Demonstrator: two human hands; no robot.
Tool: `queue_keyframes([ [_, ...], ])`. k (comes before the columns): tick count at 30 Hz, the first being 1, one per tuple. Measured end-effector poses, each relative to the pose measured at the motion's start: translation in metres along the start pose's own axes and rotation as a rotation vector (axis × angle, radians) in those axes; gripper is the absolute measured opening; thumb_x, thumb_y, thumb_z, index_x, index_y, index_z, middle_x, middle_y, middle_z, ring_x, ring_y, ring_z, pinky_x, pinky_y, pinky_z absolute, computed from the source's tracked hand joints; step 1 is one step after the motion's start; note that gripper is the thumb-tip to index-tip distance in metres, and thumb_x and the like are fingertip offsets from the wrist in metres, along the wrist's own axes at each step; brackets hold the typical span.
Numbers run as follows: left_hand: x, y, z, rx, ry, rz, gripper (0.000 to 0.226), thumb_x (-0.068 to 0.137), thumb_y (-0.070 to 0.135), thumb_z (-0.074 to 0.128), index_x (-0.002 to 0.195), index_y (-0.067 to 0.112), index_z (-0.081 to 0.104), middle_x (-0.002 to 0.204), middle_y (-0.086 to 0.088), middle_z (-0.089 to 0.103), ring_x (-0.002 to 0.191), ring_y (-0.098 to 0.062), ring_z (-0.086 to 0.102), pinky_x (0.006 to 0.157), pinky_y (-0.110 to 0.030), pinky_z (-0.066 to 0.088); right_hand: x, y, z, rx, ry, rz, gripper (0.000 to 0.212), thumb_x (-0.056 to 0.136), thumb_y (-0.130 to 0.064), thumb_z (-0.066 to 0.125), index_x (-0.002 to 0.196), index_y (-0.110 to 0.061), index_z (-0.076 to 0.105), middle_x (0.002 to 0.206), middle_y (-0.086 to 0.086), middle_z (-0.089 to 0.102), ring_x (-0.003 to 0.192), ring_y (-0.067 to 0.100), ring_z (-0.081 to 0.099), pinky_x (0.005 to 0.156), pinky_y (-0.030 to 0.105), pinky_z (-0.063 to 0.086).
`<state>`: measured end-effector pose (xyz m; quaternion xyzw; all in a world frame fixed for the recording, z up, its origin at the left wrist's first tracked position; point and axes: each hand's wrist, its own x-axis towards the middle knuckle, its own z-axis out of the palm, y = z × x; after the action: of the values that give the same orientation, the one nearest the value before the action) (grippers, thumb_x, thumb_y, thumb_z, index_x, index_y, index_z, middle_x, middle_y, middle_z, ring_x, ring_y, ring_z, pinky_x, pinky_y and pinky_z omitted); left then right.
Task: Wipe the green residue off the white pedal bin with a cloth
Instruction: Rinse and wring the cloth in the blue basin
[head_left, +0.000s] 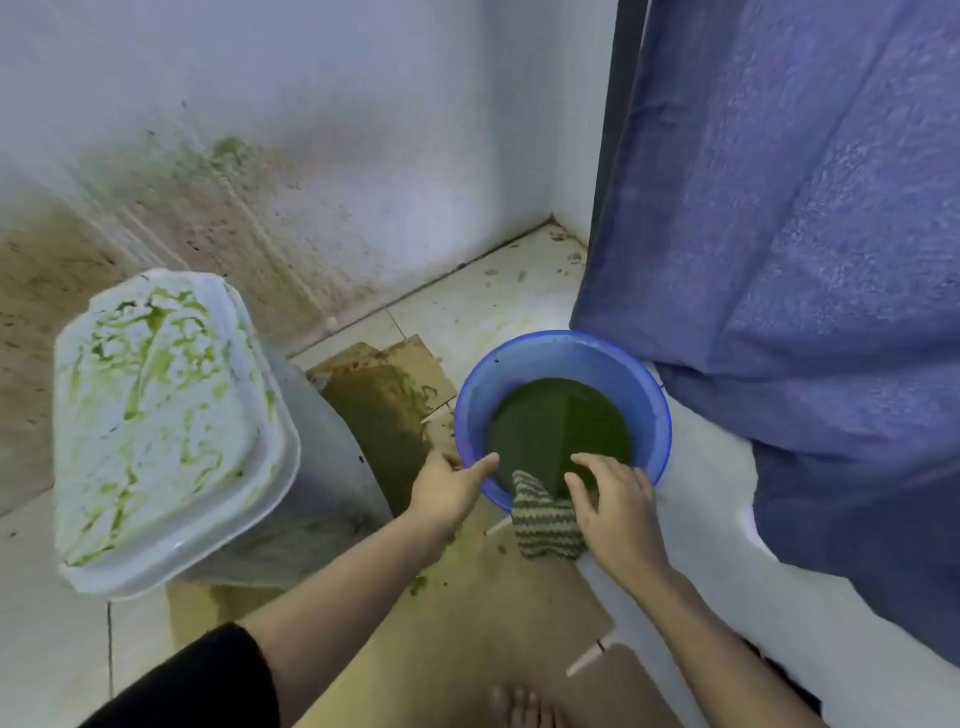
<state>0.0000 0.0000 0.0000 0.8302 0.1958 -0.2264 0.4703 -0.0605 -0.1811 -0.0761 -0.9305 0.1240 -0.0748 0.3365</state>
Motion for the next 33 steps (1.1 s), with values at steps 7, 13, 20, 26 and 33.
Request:
queue_keyframes([
  [7, 0.017, -0.050, 0.035, -0.065, -0.371, -0.228, 0.035, 0.081, 0.039, 0.078, 0.108, 0.018, 0.071, 0.114, 0.005, 0.069, 0.105, -0.010, 0.056, 0.084, -0.028, 0.043, -0.033, 0.042, 0.041, -0.151, -0.040, -0.068, 0.043, 0.096, -0.037, 0.037, 0.116, -0.019, 0.070, 0.123, -0.002, 0.068, 0.128, 0.021, 0.054, 0.118, 0.039, 0.003],
  [13, 0.018, -0.063, 0.058, -0.196, -0.306, -0.253, 0.020, 0.075, 0.026, 0.084, 0.076, 0.015, 0.068, 0.076, 0.005, 0.065, 0.074, -0.007, 0.056, 0.060, -0.018, 0.040, -0.034, 0.044, 0.046, -0.134, 0.007, -0.078, 0.041, 0.097, -0.036, 0.038, 0.114, -0.019, 0.071, 0.121, -0.003, 0.069, 0.128, 0.021, 0.051, 0.120, 0.036, -0.004],
  [20, 0.013, -0.046, 0.054, -0.254, -0.264, -0.188, 0.024, 0.075, 0.014, 0.083, 0.071, 0.012, 0.060, 0.070, -0.006, 0.064, 0.058, -0.013, 0.057, 0.054, -0.018, 0.043, -0.032, 0.035, 0.042, -0.040, -0.064, 0.028, 0.050, 0.095, -0.046, 0.032, 0.114, -0.021, 0.071, 0.120, -0.005, 0.069, 0.127, 0.020, 0.054, 0.119, 0.040, -0.003],
  [26, -0.011, 0.004, 0.007, -0.261, -0.286, 0.061, 0.029, 0.082, 0.023, 0.077, 0.072, 0.016, 0.051, 0.071, -0.008, 0.061, 0.065, -0.019, 0.058, 0.065, -0.033, 0.049, -0.006, -0.015, 0.003, 0.453, -0.185, 0.112, 0.035, 0.098, -0.038, 0.052, 0.127, -0.021, 0.062, 0.126, -0.012, 0.060, 0.125, 0.007, 0.051, 0.117, 0.047, 0.029],
  [33, -0.080, 0.073, -0.112, -0.389, -0.316, 0.330, 0.009, 0.088, 0.015, 0.070, 0.090, 0.009, 0.065, 0.085, -0.009, 0.073, 0.078, -0.019, 0.070, 0.075, -0.028, 0.055, 0.041, -0.145, -0.069, 0.996, -0.610, 0.157, 0.065, 0.078, -0.068, 0.059, 0.133, -0.031, 0.056, 0.134, -0.010, 0.060, 0.122, 0.002, 0.055, 0.105, 0.025, 0.043],
])
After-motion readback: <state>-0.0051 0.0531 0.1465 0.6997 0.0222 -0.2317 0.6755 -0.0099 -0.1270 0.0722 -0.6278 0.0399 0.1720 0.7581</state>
